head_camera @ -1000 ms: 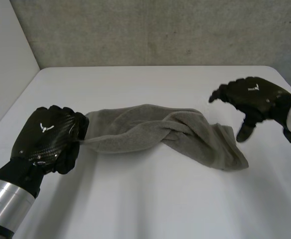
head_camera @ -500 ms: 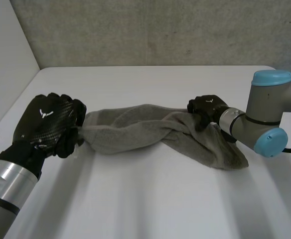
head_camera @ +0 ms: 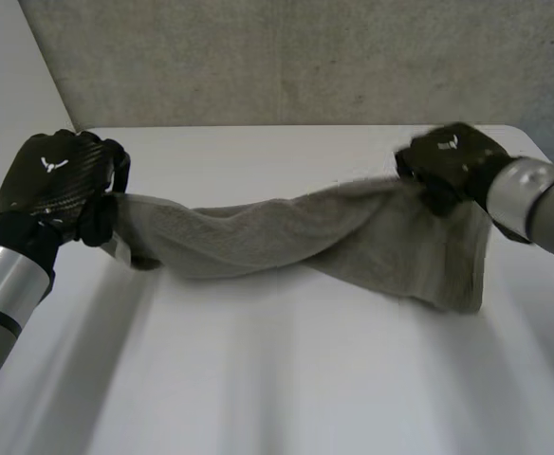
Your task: Fold the towel.
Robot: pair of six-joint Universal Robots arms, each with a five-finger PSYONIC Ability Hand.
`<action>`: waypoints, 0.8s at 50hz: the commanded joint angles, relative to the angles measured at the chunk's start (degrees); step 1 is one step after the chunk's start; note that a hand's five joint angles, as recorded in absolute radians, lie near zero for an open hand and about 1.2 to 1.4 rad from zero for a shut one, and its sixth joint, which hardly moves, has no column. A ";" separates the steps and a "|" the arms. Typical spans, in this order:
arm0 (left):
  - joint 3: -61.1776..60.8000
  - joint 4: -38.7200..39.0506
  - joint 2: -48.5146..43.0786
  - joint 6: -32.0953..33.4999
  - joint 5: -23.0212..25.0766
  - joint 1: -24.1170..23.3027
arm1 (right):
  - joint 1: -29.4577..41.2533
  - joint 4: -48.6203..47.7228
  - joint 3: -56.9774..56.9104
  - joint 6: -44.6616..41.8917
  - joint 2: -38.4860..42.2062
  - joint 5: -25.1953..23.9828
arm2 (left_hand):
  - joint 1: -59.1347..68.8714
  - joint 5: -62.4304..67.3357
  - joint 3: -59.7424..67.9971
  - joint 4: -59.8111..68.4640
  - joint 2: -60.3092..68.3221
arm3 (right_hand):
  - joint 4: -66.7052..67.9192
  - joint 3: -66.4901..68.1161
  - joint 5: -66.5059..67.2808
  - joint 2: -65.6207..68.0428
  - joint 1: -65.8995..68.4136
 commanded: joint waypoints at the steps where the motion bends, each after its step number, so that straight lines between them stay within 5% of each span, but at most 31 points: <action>1: 1.81 -1.62 -6.34 0.25 0.01 1.83 | -3.18 9.08 5.28 -20.76 -2.03 0.92 | -0.49 -14.00 -8.60 -6.47 -5.22 | 3.72 3.54 4.17 5.52 3.76; 8: 9.00 -5.13 -18.20 0.60 -0.08 1.05 | -2.57 5.75 3.88 -21.05 1.84 0.92 | -0.49 -14.00 -8.60 -6.47 -5.22 | 3.72 3.54 4.17 5.52 3.76; 16: 32.26 -10.15 -29.90 6.13 -1.40 -2.99 | 1.39 -15.35 -5.97 -18.59 7.55 6.01 | -0.49 -14.00 -8.60 -6.47 -5.22 | 3.72 3.54 4.17 5.52 3.76; 18: 38.38 -9.97 -30.89 6.49 -2.28 -3.70 | 3.05 -30.82 -10.17 -16.41 7.82 9.69 | -0.49 -14.00 -8.60 -6.47 -5.22 | 3.72 3.54 4.17 5.52 3.76; 19: 44.13 -9.02 -31.50 6.31 -3.84 -4.14 | 3.06 -30.90 -10.19 -16.40 7.82 9.71 | -0.49 -14.00 -8.60 -6.47 -5.22 | 3.72 3.54 4.17 5.52 3.76; 21: 49.40 -6.22 -31.68 6.05 -6.21 -4.06 | 3.84 -50.66 -9.41 -14.12 6.77 12.42 | -0.49 -14.00 -8.60 -6.47 -5.22 | 3.72 3.54 4.17 5.52 3.76; 22: 49.46 -6.19 -31.68 6.05 -6.23 -4.05 | 3.85 -50.77 -9.40 -14.11 6.76 12.43 | -0.49 -14.00 -8.60 -6.47 -5.22 | 3.72 3.54 4.17 5.52 3.76; 24: 56.29 5.00 -31.07 5.70 -12.18 -3.88 | 4.11 -64.34 -5.81 -12.10 3.53 13.57 | -0.49 -14.00 -8.60 -6.47 -5.22 | 3.72 3.54 4.17 5.52 3.76; 27: 56.93 11.53 -30.80 4.65 -13.18 -3.97 | 3.76 -62.04 -3.95 -11.91 1.14 13.22 | -0.49 -14.00 -8.60 -6.47 -5.22 | 3.72 3.54 4.17 5.52 3.76; 32: 54.99 12.00 -31.33 3.85 -12.47 -3.97 | 3.50 -51.59 -3.95 -11.65 4.81 12.26 | -0.49 -14.00 -8.60 -6.47 -5.22 | 3.72 3.54 4.17 5.52 3.76; 40: 37.15 15.87 -31.94 3.94 -5.44 -3.53 | 4.02 -43.82 -1.92 -12.09 8.17 11.99 | -0.49 -14.00 -8.60 -6.47 -5.22 | 3.72 3.54 4.17 5.52 3.76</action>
